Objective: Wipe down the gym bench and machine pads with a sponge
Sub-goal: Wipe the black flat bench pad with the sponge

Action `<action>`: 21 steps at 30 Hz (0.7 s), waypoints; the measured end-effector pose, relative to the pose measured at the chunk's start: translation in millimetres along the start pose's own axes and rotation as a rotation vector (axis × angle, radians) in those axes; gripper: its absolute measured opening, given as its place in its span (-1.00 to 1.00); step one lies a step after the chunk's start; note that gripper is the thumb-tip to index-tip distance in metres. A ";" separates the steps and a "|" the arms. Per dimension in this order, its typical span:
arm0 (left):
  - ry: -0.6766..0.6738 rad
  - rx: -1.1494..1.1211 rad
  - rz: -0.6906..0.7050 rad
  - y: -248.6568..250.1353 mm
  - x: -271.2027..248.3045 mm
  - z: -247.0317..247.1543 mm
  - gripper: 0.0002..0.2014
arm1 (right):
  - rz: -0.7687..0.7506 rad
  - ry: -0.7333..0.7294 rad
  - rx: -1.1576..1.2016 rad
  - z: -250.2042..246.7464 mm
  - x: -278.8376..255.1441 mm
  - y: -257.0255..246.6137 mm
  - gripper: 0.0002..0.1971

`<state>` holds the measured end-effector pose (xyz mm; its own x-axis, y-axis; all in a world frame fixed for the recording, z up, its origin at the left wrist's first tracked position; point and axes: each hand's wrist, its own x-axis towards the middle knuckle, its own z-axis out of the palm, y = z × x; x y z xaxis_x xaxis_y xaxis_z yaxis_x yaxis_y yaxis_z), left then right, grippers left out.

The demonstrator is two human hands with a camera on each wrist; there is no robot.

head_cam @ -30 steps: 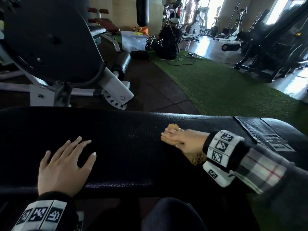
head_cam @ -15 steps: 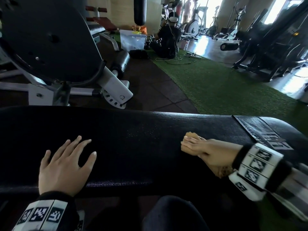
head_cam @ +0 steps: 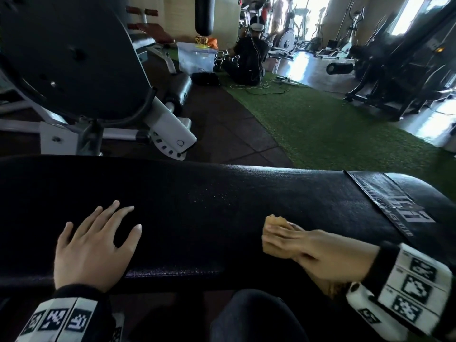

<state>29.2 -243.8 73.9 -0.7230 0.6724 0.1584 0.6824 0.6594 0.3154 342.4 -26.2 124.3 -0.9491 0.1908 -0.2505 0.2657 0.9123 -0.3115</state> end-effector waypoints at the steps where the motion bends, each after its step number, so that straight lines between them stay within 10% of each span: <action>1: 0.002 -0.001 -0.001 -0.2 0.4 0.2 -0.49 | 0.040 -0.001 -0.020 -4.6 1.4 5.7 -0.41; 10: 0.013 -0.019 0.001 0.9 0.6 -2.1 -0.52 | 0.181 -0.049 -0.118 0.7 62.4 -21.2 -0.36; 21: 0.001 -0.024 0.048 -37.4 13.0 -21.4 -0.57 | 0.360 0.330 -0.089 53.9 -4.4 -52.8 -0.49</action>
<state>-8.1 -266.8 84.1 -0.6893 0.7031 0.1748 0.7138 0.6180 0.3295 341.7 -94.8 92.5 -0.8064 0.5911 -0.0197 0.5848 0.7919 -0.1757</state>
